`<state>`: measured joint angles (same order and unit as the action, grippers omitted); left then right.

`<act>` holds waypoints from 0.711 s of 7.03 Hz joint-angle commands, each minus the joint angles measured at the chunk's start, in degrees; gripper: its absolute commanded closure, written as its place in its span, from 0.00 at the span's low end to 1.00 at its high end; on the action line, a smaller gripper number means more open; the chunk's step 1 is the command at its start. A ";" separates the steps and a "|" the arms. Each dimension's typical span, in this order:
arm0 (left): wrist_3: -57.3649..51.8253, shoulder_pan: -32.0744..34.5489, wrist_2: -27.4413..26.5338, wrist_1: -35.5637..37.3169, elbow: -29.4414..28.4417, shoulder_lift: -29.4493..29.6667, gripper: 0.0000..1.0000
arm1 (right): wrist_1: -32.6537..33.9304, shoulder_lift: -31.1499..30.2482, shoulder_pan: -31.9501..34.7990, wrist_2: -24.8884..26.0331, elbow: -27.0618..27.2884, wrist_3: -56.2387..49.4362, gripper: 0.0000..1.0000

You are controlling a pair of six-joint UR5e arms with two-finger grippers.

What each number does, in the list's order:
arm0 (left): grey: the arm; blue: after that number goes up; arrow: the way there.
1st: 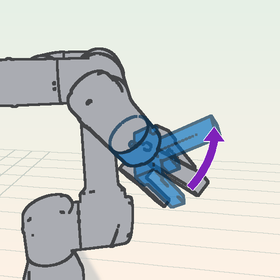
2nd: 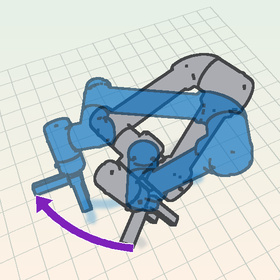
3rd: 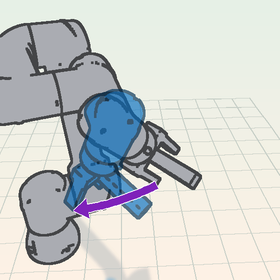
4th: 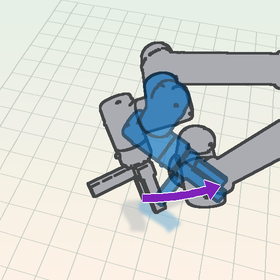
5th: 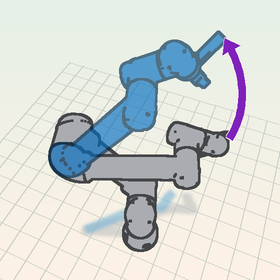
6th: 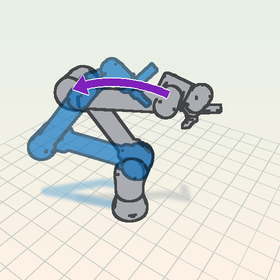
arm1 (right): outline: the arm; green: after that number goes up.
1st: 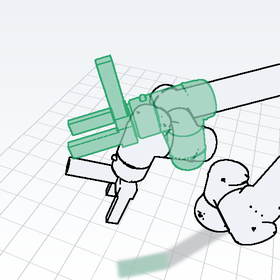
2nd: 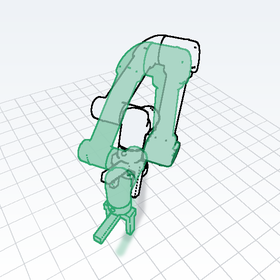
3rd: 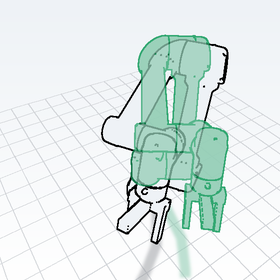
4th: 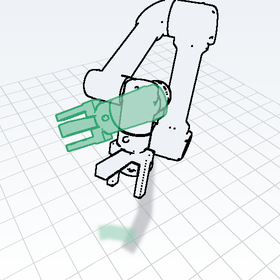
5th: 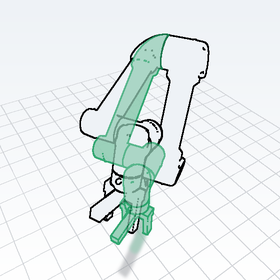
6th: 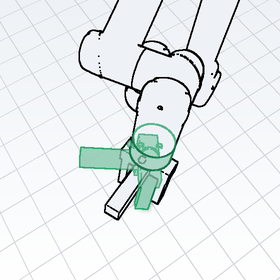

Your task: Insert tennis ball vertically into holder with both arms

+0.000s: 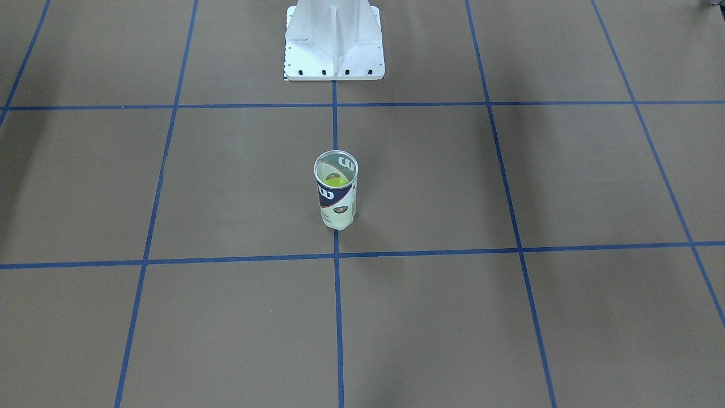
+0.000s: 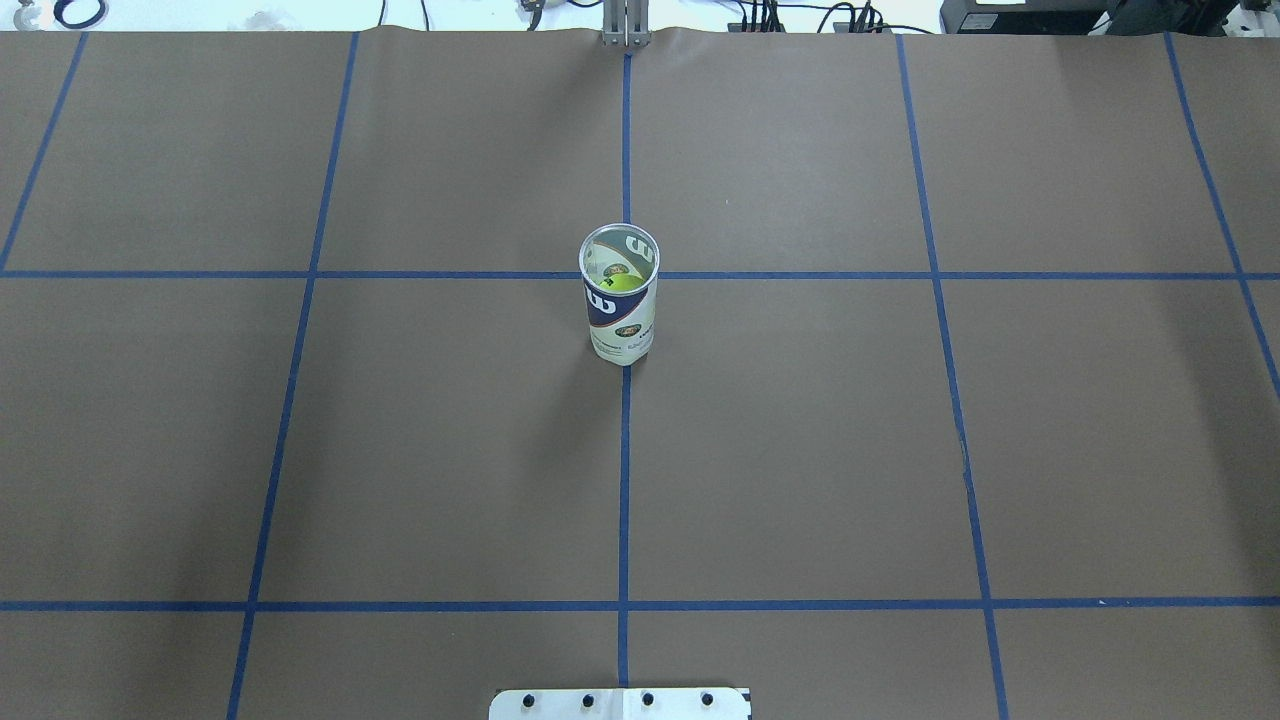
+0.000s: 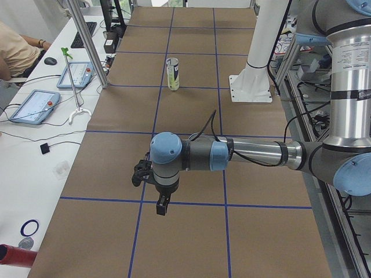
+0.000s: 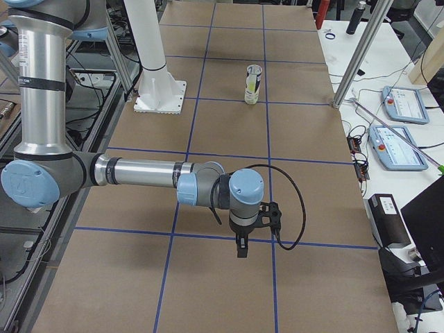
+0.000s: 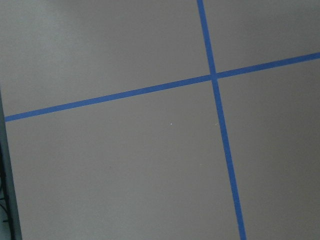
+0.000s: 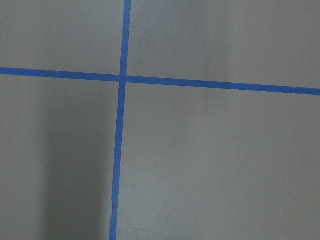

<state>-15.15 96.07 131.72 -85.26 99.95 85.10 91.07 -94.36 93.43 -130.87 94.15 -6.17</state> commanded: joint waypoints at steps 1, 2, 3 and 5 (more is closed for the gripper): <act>-0.41 0.00 0.56 -0.17 -0.19 -0.02 0.00 | -0.10 -0.03 0.00 0.00 -0.11 -0.07 0.00; -0.41 0.00 0.56 -0.17 -0.28 -0.20 0.00 | -0.27 -0.03 0.00 0.00 -0.11 -0.07 0.00; -0.50 0.00 0.64 -0.17 0.15 -0.37 0.00 | -0.45 -0.21 0.00 0.00 -0.28 -0.07 0.00; -0.41 -0.09 0.56 -3.32 -0.46 -0.99 0.00 | -0.45 -0.30 0.00 0.00 -0.37 -0.07 0.00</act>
